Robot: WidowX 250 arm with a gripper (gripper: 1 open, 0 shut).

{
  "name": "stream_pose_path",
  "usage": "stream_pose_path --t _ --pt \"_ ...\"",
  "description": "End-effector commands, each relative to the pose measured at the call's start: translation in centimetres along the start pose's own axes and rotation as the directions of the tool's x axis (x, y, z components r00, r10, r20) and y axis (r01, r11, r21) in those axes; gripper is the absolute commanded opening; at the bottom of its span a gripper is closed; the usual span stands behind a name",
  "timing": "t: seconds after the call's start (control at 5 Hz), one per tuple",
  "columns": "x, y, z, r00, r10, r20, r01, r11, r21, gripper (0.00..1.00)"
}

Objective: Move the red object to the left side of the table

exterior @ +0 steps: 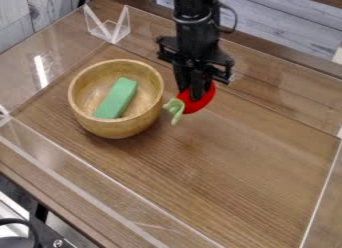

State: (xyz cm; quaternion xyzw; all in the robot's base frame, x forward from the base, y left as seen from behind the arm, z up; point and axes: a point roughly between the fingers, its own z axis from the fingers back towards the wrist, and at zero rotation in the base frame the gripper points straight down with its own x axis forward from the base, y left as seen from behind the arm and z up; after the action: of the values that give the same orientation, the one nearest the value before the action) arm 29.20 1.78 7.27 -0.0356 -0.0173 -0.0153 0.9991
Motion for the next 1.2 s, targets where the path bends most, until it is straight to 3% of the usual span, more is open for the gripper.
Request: stream_pose_path --t 0.0,0.2,0.4,0.6,1.0 --pt "1.3 -1.6 1.1 0.997 -0.060 0.048 0.060 0.998 0.002 0.00" --pt "1.4 -3.7 0.8 0.993 -0.114 0.041 0.115 0.993 -0.008 1.00" --pt "1.8 -4.6 -1.4 0.993 -0.116 0.034 0.117 0.993 -0.011 0.00" --pt "2.0 -3.4 -2.1 0.996 -0.084 0.043 0.084 0.996 -0.009 0.00" --pt "2.0 -3.4 -0.9 0.989 -0.134 0.067 0.137 0.990 -0.037 0.00"
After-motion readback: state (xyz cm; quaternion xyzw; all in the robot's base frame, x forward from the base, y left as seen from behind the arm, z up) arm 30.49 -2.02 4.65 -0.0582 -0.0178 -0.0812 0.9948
